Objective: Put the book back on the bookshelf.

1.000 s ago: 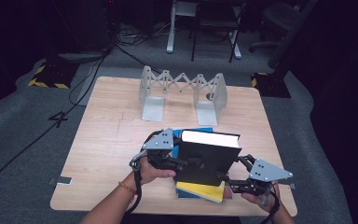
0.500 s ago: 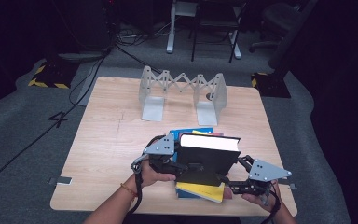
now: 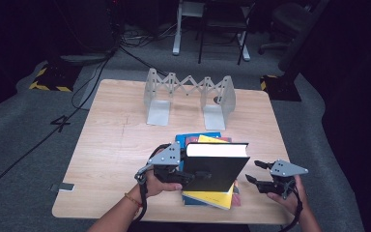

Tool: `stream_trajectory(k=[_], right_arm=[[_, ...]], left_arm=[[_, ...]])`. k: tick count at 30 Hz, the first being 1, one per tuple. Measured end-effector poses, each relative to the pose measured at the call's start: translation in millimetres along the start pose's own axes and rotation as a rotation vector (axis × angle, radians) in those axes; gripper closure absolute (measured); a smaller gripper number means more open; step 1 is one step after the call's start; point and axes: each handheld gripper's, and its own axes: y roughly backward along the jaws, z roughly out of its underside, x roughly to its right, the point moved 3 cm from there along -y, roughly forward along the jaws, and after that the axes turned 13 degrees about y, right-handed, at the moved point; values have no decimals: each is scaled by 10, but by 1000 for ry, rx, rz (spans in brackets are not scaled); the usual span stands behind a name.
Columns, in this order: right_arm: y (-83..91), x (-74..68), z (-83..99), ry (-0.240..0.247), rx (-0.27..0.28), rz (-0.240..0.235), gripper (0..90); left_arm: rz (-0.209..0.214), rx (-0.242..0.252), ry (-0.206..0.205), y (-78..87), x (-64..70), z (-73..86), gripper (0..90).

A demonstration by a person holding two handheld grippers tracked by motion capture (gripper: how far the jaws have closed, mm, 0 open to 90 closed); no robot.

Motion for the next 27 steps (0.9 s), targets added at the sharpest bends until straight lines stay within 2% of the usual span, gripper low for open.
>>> stream_trajectory(k=[3, 7, 8, 10, 11, 17, 23, 27], right_arm=[[-48, 85, 135, -65, -36, 20, 360], [-51, 130, 164, -85, -39, 37, 360], [-52, 133, 163, -87, -40, 40, 360], [-56, 135, 163, -85, -45, 45, 360], [-58, 134, 165, -83, -50, 48, 360], [-45, 143, 176, -90, -51, 56, 360], [-34, 152, 191, -99, -57, 66, 361], [-41, 153, 181, -95, -58, 68, 362]], left_arm=[[-6, 5, -8, -9, 26, 2, 499], [-28, 17, -8, -33, 79, -4, 524], [-44, 29, -20, -46, 108, -11, 531], [-56, 20, -38, -63, 129, -53, 534], [-75, 20, -49, -70, 140, -72, 535], [-155, 40, -36, -24, 111, -129, 538], [-242, 66, -36, 166, 44, -177, 538], [-315, 66, -57, 305, 0, -194, 538]])
